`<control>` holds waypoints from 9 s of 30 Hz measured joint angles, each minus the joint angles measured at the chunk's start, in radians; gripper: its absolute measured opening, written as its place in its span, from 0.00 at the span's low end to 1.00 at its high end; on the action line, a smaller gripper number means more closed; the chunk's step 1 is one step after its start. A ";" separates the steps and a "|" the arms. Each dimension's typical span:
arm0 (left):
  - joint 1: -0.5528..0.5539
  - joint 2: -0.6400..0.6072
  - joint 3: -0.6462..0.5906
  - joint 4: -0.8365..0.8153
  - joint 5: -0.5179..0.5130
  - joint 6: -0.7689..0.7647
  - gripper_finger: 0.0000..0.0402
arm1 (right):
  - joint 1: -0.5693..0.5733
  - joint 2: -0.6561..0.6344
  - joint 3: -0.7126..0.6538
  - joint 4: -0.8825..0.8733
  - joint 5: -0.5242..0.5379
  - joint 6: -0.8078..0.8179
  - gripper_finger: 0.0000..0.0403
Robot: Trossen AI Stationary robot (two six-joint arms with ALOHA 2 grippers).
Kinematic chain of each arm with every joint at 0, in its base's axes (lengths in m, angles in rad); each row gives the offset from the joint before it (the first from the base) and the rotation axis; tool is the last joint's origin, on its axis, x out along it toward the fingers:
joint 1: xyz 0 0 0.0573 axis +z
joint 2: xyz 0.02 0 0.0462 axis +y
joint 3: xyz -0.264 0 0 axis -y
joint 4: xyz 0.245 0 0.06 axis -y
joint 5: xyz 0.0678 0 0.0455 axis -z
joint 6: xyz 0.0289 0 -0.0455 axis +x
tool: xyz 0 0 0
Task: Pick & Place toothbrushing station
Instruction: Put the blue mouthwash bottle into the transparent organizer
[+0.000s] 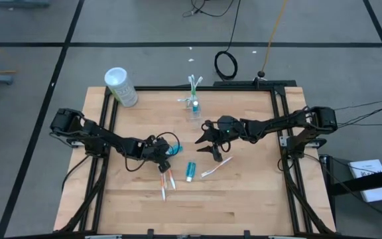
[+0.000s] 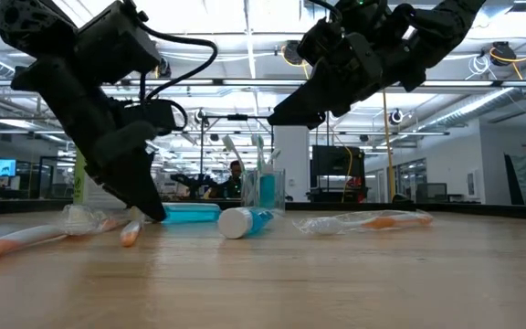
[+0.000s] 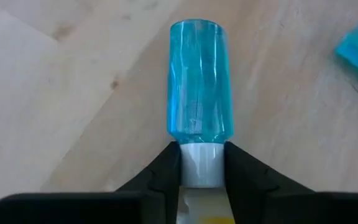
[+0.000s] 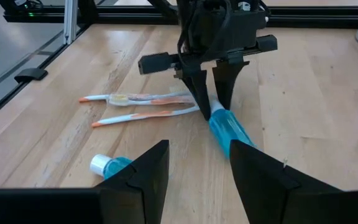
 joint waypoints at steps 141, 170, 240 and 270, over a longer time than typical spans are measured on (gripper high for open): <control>-0.085 -0.467 0.409 -0.245 -0.197 0.540 0.36 | 0.116 0.284 0.181 0.453 0.310 -0.131 0.12; -0.118 -0.472 0.250 -0.113 -0.175 0.713 0.36 | 0.115 0.270 0.179 0.494 0.210 -0.077 0.12; -0.089 -0.427 0.251 -0.009 -0.148 0.848 0.44 | 0.115 0.270 0.179 0.491 0.210 -0.077 0.12; -0.089 -0.431 0.318 -0.028 -0.269 0.766 0.24 | 0.111 0.271 0.179 0.352 0.266 -0.028 0.15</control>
